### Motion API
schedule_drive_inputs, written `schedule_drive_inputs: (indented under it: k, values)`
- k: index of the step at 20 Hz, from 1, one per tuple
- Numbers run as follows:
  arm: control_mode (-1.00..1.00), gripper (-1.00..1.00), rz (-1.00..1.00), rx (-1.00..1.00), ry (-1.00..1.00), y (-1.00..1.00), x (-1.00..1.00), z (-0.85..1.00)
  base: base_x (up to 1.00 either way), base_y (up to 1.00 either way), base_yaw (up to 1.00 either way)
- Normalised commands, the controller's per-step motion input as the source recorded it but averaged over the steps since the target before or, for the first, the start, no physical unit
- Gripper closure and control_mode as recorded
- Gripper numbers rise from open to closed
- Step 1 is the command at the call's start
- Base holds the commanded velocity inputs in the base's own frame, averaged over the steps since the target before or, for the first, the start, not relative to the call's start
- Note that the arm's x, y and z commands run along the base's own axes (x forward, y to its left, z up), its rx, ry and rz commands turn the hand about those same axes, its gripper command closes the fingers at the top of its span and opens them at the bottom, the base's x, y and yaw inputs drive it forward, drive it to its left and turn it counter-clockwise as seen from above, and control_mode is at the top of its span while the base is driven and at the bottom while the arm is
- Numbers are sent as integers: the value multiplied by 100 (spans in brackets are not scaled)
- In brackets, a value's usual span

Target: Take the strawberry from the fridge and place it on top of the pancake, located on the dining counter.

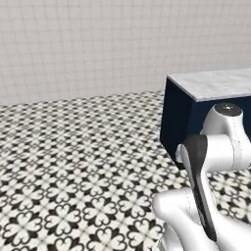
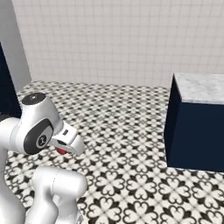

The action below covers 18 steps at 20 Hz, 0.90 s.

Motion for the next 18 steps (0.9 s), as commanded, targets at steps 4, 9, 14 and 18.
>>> schedule_drive_inputs:
  k: [4,9,14,18]
  values:
    - [100,100,0,0,0,0,0,0,97,11,-30]
    - [100,100,0,0,0,0,0,0,100,54,-37]
    - [100,100,0,0,0,0,0,0,100,98,-46]
    - [100,100,0,0,0,0,0,0,100,100,-47]
